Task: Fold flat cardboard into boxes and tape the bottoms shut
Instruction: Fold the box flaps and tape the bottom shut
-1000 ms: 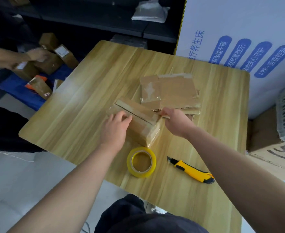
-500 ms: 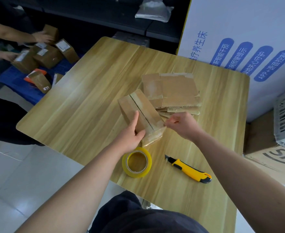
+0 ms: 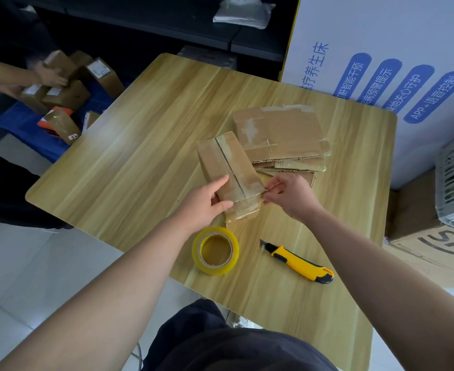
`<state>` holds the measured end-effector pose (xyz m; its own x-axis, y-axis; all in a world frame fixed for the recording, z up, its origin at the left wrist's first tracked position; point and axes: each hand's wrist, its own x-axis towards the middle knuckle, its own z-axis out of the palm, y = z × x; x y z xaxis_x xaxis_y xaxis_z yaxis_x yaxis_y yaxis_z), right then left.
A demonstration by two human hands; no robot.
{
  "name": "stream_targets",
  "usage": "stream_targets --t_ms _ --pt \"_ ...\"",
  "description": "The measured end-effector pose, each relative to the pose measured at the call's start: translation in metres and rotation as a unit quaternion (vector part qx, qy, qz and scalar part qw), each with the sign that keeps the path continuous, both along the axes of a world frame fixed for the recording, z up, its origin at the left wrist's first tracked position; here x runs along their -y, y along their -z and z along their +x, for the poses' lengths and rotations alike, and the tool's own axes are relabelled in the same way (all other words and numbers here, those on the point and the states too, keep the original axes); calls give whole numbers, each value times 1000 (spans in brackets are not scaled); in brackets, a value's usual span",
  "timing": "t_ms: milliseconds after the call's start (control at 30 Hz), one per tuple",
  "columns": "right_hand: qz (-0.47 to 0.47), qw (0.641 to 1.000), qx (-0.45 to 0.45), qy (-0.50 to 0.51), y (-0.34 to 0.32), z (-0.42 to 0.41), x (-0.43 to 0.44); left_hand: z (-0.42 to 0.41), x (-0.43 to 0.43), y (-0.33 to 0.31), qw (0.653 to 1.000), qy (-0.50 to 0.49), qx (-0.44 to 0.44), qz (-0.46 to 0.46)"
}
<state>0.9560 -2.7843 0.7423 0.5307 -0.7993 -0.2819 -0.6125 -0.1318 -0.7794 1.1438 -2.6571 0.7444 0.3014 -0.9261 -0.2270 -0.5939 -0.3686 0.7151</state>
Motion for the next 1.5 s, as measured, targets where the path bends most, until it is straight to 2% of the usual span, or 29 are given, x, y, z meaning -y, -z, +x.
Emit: stream_targets --t_ms 167,333,467,633,767,900,1033,1100,1233,1367,1500 --pt "-53 997 -22 -53 -1 1 3 5 4 3 999 37 32 8" --pt "-119 988 -21 -97 5 -1 5 6 4 4 985 94 142 38" --pt "-160 983 -6 -95 6 -2 7 3 5 7 979 98 173 42" --pt "-110 984 -10 -140 -4 -2 11 -5 1 10 987 39 155 9" --pt "-53 990 -37 -126 -9 0 15 -10 5 7 988 -16 154 -9" --pt "-126 986 -7 -107 -2 6 10 -8 6 9 986 -16 168 -2" --pt "-256 952 -20 -167 8 4 8 -6 7 9 984 20 178 -10" --pt "-279 944 -15 -178 11 3 6 -1 4 9 986 42 163 -4" --pt "-244 953 17 -179 8 -2 10 16 -3 6 988 96 120 23" --pt "-159 973 -2 -165 4 -5 15 27 1 6 975 135 169 43" --pt "-176 973 4 -147 7 -3 12 18 1 8 974 117 192 28"
